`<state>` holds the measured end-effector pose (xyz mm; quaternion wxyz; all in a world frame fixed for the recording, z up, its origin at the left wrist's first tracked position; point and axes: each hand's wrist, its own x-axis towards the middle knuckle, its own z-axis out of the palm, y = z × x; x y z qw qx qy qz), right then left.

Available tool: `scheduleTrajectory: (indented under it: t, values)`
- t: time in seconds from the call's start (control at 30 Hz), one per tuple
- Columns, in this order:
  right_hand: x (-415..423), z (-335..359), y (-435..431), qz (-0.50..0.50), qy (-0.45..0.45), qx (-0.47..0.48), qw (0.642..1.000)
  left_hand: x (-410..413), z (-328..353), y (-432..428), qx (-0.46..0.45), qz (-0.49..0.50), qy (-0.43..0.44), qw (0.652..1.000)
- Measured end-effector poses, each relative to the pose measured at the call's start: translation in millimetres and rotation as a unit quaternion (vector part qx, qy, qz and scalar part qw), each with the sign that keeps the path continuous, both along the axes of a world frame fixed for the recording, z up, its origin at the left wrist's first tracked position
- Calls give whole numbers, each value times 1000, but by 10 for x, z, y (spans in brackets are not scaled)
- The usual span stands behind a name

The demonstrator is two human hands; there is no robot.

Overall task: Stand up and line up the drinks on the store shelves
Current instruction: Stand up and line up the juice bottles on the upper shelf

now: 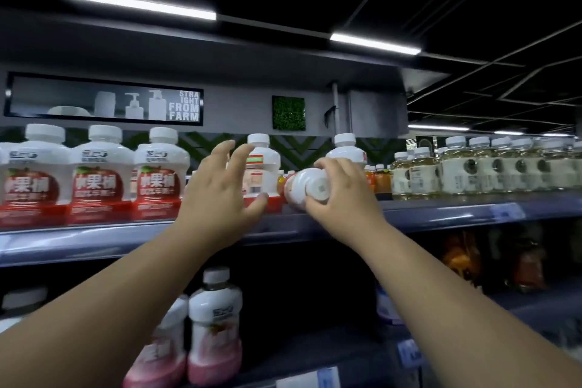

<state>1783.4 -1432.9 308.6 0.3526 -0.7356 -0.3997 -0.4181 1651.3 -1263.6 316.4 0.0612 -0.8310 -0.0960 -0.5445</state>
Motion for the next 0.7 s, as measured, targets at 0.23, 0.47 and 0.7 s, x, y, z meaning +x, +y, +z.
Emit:
scheduleTrajectory:
  t: [0.23, 0.47, 0.7]
  values:
    - [322, -126, -34, 88, -10, -11, 996, 460, 120, -176, -182, 84, 54, 978]
    - [364, -109, 156, 156, -55, 5, 986, 447, 218, -91, -215, 58, 35, 974]
    - [178, 407, 421, 252, 89, 93, 959, 148, 337, 108, -282, -8, 58, 958]
